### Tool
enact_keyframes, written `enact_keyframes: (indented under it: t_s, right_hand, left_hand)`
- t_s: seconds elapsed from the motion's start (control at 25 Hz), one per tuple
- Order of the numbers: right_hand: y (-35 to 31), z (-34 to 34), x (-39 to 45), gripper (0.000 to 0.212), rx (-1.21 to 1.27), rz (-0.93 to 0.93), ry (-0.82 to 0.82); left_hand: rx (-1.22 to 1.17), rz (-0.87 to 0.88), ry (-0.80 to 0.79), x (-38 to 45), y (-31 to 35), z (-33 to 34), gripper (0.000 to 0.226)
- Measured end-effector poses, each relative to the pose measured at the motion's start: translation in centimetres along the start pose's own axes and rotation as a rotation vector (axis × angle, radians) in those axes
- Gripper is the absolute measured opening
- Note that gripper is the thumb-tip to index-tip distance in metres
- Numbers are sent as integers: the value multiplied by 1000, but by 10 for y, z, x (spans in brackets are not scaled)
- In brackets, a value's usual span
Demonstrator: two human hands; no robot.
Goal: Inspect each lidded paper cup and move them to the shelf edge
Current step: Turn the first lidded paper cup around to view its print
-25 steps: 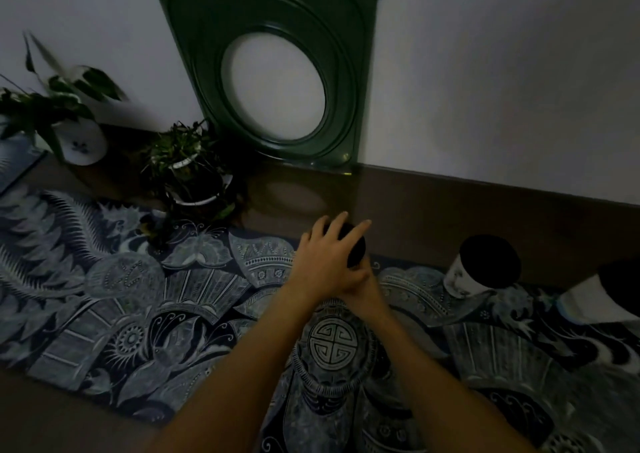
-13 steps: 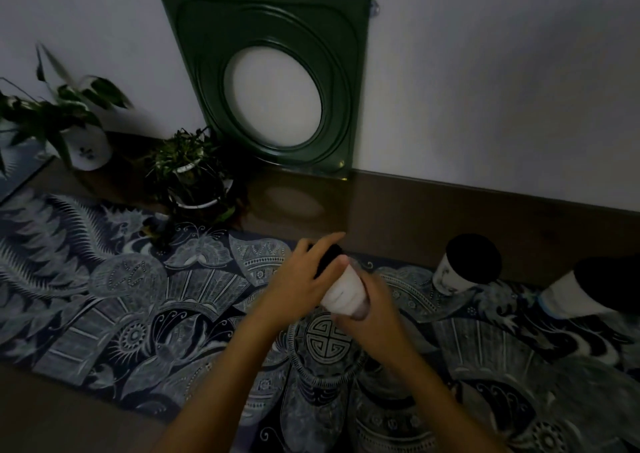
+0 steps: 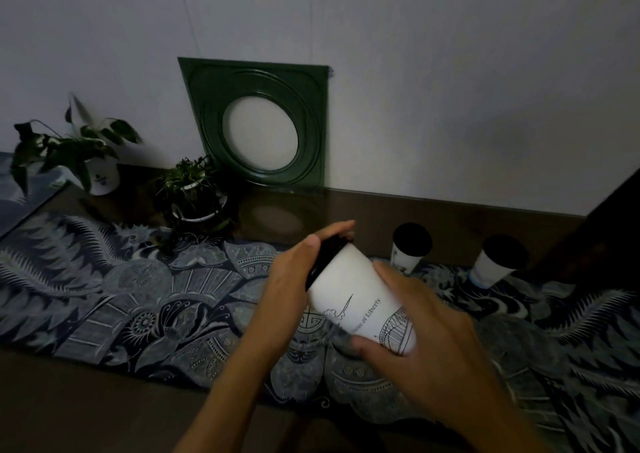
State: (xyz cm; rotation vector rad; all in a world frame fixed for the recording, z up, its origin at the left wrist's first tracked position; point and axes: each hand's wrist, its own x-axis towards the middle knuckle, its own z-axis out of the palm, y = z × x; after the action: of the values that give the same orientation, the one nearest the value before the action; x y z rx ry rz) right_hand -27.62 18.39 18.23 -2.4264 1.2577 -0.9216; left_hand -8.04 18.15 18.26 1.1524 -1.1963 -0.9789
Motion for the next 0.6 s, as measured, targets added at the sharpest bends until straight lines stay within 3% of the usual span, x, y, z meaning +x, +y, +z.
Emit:
enact_keyframes:
  t_s: [0.24,0.4,0.48,0.6]
  right_hand:
    - [-27,-35,-24,87,10,47,68]
    - [-31,-48,-42,90,147,170,-32]
    - [-31,-51,-47,86,305,264,-102]
    - [-33,-54,-49,62,684,328,-165]
  left_hand:
    - [5,117,51,-18,33,31,47]
    - [21,143,55,-34,39,39,44]
    - [20,137,59,-41,39,41,43]
    - [35,174,46,-49,43,42,45]
